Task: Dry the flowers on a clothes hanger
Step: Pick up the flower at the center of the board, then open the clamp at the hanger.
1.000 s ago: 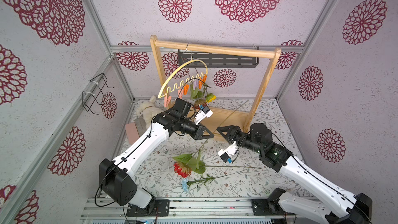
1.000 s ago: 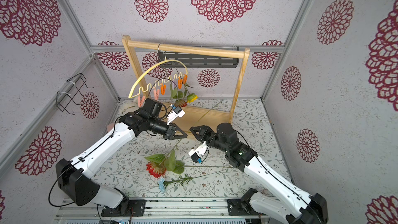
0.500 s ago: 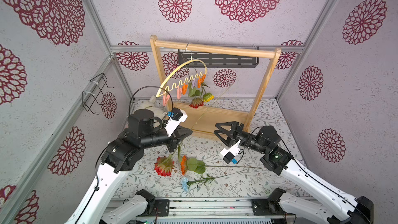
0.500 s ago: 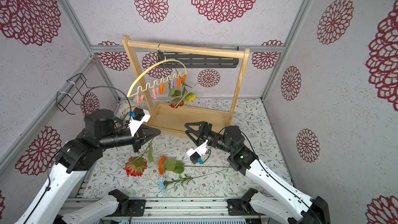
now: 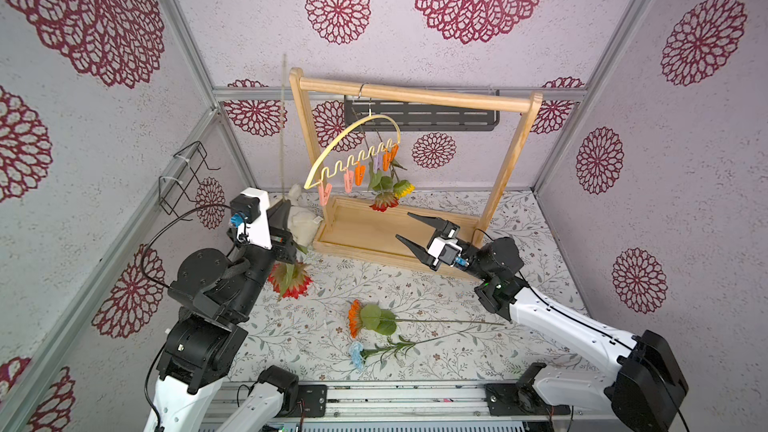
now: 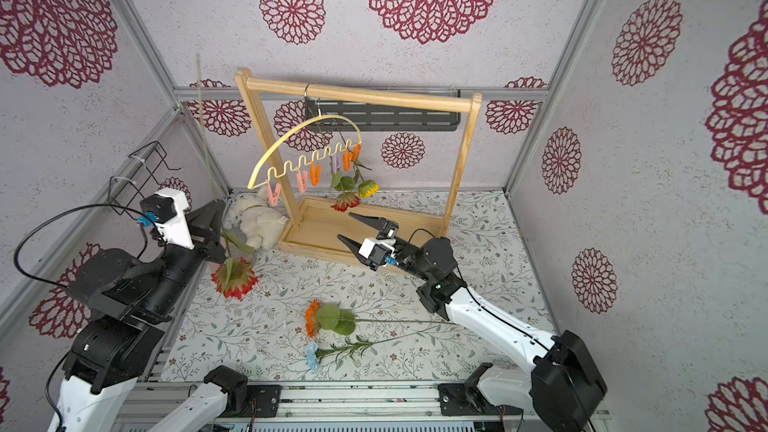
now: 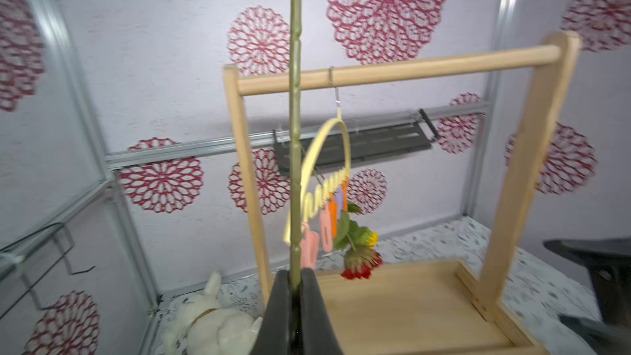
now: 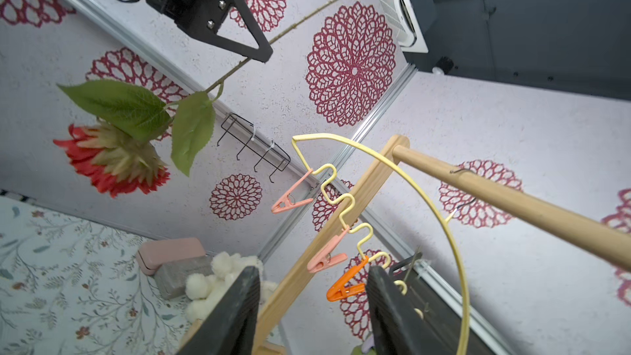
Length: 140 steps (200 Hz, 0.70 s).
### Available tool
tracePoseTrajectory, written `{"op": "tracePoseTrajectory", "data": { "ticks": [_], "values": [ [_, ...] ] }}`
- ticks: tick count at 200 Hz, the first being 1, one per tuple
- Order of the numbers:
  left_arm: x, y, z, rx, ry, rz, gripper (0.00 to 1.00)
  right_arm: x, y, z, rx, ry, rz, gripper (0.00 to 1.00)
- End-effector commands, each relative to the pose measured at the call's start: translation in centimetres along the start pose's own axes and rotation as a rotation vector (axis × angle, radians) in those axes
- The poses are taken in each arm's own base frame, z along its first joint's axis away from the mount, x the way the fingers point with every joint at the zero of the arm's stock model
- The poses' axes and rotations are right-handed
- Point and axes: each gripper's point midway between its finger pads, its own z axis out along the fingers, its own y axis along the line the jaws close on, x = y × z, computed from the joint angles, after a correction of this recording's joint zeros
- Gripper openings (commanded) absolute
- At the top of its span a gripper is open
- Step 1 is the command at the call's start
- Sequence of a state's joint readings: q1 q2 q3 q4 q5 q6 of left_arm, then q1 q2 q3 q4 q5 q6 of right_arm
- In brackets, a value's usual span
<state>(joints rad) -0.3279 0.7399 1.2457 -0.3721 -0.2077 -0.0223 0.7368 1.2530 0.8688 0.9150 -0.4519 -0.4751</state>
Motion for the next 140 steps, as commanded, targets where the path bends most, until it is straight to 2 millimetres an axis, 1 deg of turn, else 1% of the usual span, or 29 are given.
{"op": "tracePoseTrajectory", "data": {
  "ticks": [1,14,24,33,42,61,82,104,120,128,135,140],
  "values": [
    [-1.5,5.4,-0.1,-0.287,-0.089,-0.126,0.00,-1.1,-3.0,1.4,0.092,-0.004,0.188,0.55],
    [-0.7,7.4,0.1,-0.385,-0.074,-0.147,0.00,0.0,-3.3,2.2,0.099,0.042,0.226,0.56],
    [0.4,9.2,0.3,-0.478,-0.051,-0.179,0.00,1.2,-3.6,2.7,0.118,0.086,0.261,0.57],
    [1.5,10.5,0.9,-0.522,-0.033,-0.210,0.00,2.2,-4.1,3.1,0.144,0.124,0.300,0.58],
    [2.8,11.3,1.9,-0.528,-0.012,-0.258,0.00,3.1,-4.4,3.6,0.159,0.159,0.338,0.59],
    [5.4,12.0,4.8,-0.455,0.025,-0.384,0.00,5.0,-4.5,4.6,0.173,0.220,0.414,0.61],
    [7.7,11.8,8.0,-0.358,0.064,-0.456,0.00,6.8,-5.0,5.7,0.180,0.265,0.490,0.61],
    [9.3,11.5,10.4,-0.291,0.082,-0.475,0.00,8.8,-6.0,6.7,0.176,0.291,0.588,0.61],
    [10.1,10.5,12.2,-0.199,0.089,-0.496,0.00,10.4,-7.0,7.5,0.159,0.300,0.684,0.58],
    [10.5,9.8,13.1,-0.147,0.097,-0.513,0.00,11.3,-7.4,7.9,0.149,0.307,0.730,0.56],
    [10.9,9.0,14.0,-0.093,0.107,-0.534,0.00,11.6,-7.9,8.4,0.136,0.303,0.763,0.55],
    [11.2,8.6,14.4,-0.068,0.119,-0.548,0.00,12.3,-8.0,8.7,0.129,0.308,0.790,0.54]
  ]
}}
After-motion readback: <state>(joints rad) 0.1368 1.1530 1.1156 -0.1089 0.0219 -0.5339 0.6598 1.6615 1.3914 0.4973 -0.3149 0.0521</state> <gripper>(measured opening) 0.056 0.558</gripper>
